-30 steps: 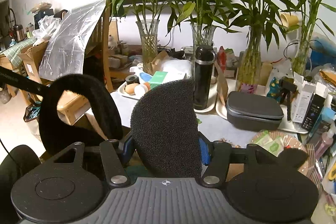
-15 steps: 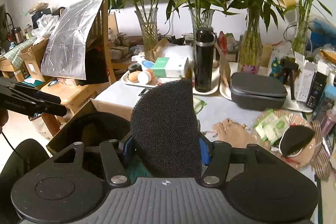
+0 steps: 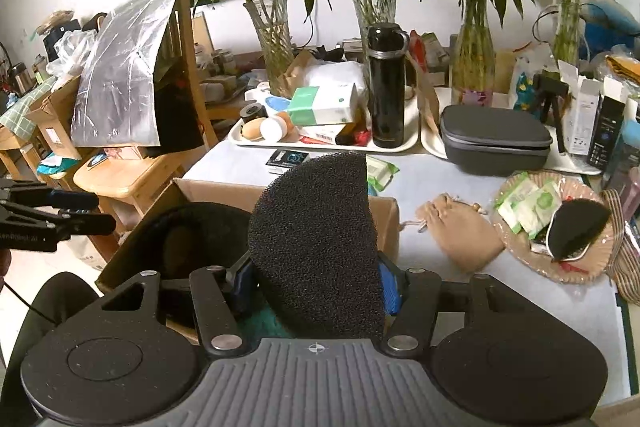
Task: Organize soft objects
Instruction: 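Lower the pillow and foam pad into the box and open both grippers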
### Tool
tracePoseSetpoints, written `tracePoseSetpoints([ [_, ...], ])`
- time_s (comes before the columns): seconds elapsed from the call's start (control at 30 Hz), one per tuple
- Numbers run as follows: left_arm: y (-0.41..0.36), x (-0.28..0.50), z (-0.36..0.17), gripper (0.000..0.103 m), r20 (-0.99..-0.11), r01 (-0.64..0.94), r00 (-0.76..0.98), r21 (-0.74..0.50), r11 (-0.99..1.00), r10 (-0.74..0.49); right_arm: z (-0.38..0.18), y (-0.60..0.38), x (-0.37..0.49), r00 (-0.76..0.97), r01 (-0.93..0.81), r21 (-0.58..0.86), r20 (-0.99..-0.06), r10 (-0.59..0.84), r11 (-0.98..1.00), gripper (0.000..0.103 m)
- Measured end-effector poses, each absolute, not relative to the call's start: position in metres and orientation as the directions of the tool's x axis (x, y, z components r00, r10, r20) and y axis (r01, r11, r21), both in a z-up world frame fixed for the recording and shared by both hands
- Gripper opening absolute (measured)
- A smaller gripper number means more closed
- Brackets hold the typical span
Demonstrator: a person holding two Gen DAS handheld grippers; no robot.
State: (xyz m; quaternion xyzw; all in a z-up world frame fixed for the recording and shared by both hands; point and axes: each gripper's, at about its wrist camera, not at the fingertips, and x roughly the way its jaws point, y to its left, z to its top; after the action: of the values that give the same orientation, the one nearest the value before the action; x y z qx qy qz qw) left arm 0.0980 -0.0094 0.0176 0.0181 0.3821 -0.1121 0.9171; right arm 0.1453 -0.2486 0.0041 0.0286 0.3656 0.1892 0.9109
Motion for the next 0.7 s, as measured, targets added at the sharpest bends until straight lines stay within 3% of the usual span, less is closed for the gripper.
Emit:
tracePoseSetpoints([
  [0.3, -0.004, 0.095, 0.016, 0.061, -0.696, 0.215, 0.689, -0.073, 0.974, -0.204, 0.012, -0.233, 0.154, 0.664, -0.326, 0.201, -0.646, 0.375, 0.924, 0.064],
  [0.33, -0.004, 0.095, 0.015, 0.061, -0.695, 0.215, 0.689, -0.073, 0.974, -0.204, 0.009, -0.231, 0.156, 0.659, -0.326, 0.195, -0.655, 0.371, 0.925, 0.067],
  [0.37, -0.004, 0.095, 0.015, 0.062, -0.696, 0.214, 0.688, -0.074, 0.974, -0.204, 0.005, -0.228, 0.158, 0.646, -0.326, 0.181, -0.674, 0.359, 0.928, 0.083],
  [0.43, -0.003, 0.094, 0.014, 0.062, -0.697, 0.214, 0.686, -0.079, 0.974, -0.207, -0.001, -0.222, 0.159, 0.637, -0.332, 0.153, -0.691, 0.341, 0.931, 0.099],
  [0.7, -0.003, 0.091, 0.013, 0.073, -0.658, 0.274, 0.699, -0.115, 0.955, -0.28, -0.011, -0.218, 0.153, 0.637, -0.351, 0.096, -0.704, 0.313, 0.931, 0.103],
])
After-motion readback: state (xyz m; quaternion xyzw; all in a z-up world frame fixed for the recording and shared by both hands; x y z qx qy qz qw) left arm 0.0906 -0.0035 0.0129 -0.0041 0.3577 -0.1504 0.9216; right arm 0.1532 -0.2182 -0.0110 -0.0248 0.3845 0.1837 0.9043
